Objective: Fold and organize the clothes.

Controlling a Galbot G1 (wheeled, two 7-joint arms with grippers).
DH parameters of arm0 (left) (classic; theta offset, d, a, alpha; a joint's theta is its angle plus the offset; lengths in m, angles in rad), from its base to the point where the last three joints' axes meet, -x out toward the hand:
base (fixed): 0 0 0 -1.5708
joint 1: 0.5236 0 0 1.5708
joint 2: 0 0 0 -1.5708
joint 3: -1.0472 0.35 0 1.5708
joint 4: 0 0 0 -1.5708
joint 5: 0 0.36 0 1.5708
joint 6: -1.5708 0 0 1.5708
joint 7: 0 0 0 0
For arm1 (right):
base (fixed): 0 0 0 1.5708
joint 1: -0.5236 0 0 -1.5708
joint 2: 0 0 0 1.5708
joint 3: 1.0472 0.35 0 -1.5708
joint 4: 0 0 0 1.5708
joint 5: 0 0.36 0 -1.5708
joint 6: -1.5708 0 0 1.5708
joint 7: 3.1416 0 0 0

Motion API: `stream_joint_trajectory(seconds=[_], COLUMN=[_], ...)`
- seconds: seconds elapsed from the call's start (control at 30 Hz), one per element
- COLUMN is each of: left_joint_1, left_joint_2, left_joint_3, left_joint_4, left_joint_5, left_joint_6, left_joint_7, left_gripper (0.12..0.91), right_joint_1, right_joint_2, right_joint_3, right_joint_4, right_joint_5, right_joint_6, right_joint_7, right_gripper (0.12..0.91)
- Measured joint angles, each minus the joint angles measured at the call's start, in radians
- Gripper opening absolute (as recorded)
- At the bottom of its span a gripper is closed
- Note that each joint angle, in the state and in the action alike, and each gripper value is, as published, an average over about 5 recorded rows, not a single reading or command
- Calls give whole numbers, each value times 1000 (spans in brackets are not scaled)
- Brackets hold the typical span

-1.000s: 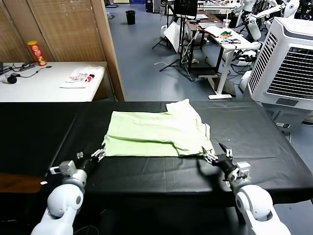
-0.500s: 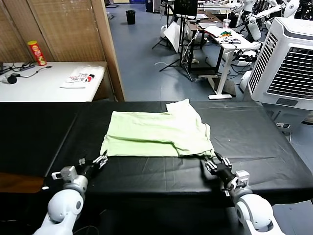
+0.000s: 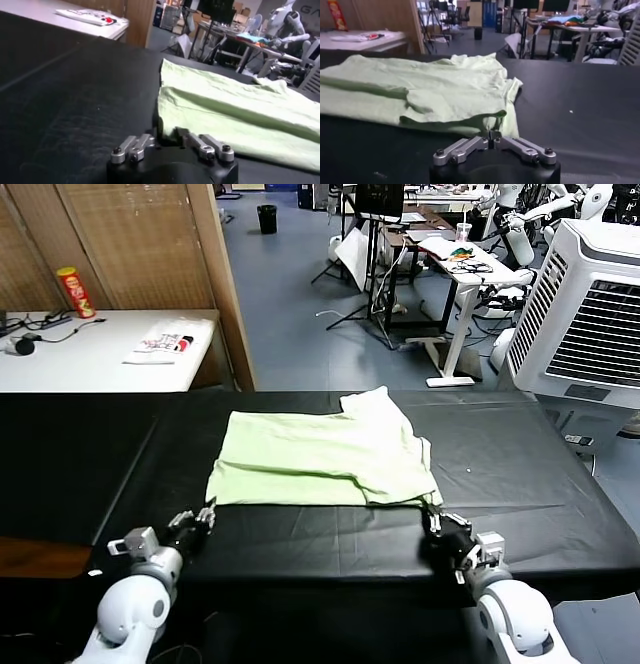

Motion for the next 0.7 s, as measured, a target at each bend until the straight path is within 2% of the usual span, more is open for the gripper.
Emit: stream_joint_trajectory(seconds=[0.37, 0.53, 0.7], left_joint_1=[136, 216, 283], left_joint_2=[30, 28, 27], left_joint_3=[-35, -55, -76], left_joint_4=[-139, -216, -275], left_joint_5=[12, 24, -7], left_joint_6=[42, 52, 80], left_joint_7=[-50, -59, -68], left_gripper=[125, 125, 125], right_joint_1=[-109, -164, -211], right_joint_2=[-37, -36, -23], right_joint_3=[27, 37, 46], right_joint_4=[105, 137, 169], right_joint_5=[0, 0, 0], right_joint_6=[-48, -51, -66], right_joint_7=[11, 14, 22], right_gripper=[123, 123, 123])
